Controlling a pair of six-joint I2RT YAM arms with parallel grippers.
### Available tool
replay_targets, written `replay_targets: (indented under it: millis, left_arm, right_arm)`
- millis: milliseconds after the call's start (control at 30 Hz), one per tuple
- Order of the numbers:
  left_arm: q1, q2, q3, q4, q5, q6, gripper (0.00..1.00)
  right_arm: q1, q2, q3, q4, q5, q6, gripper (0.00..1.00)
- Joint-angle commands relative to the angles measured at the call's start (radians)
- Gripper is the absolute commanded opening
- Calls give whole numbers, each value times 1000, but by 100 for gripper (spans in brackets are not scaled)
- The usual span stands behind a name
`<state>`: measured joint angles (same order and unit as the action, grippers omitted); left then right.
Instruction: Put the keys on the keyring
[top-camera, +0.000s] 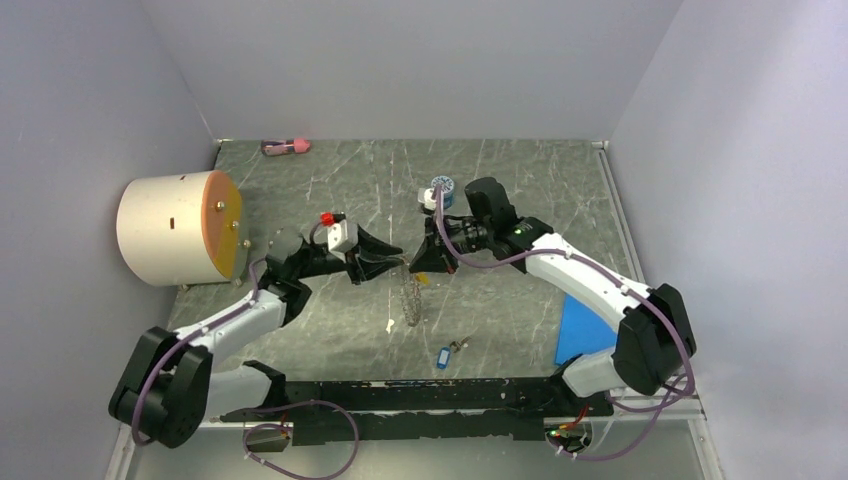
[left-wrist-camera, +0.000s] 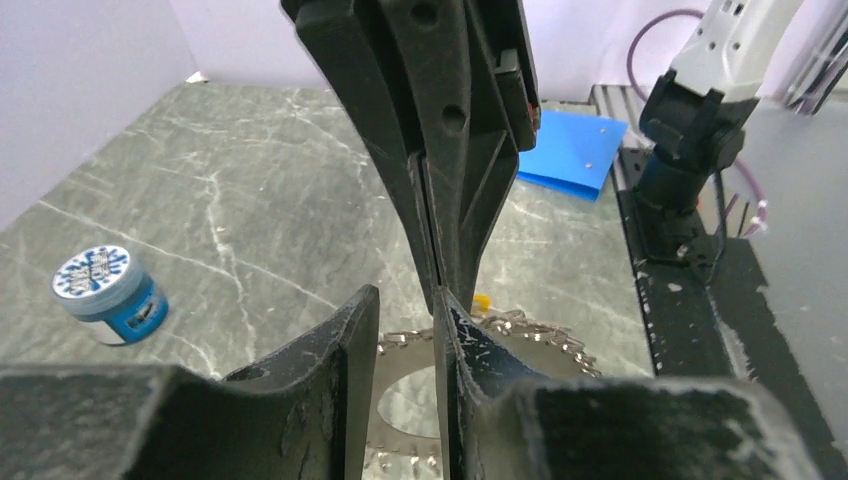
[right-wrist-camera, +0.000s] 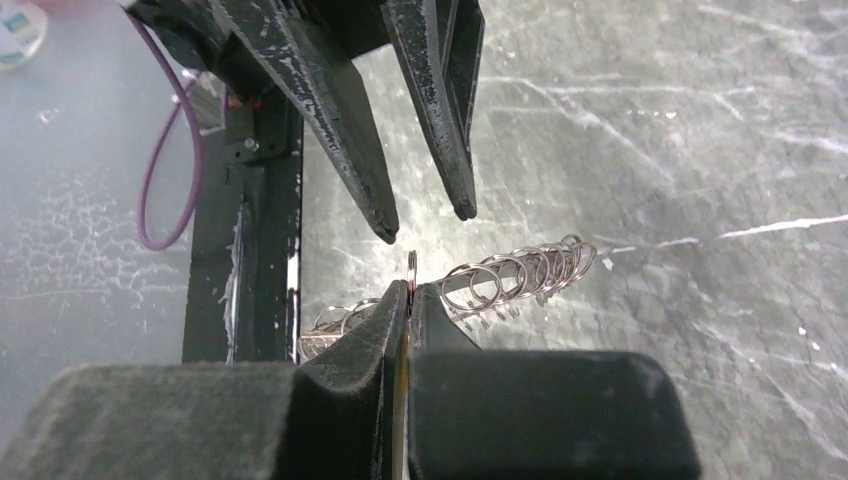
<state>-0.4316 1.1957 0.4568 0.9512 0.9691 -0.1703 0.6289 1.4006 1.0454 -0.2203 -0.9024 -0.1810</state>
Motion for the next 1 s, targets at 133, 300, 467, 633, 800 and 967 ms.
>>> replay_targets:
  millis: [133,300,467,633,800,967]
  left_arm:
    - [-53,-83,166,-709,-61,467,31]
    - [-121,-63,199,-818,-118,571,31]
    - [-149,-35,223,-870,-164,599,32]
    - [-168,-11,220,-827,-175,581,33]
    - [-179,14,212,-771,-176,557,34]
    - [-193,25,215,-736,-153,551,35]
  right_arm:
    - [59,92,215,-368,199,-169,0]
    - [66,133,269,-479,243,-192,0]
    - [73,141,291,-522,279,-218,0]
    - [85,146,304,-536,266,-237,0]
    - [91,143,299,-528,232,-242,0]
    - [92,138,293,-520,223,-244,0]
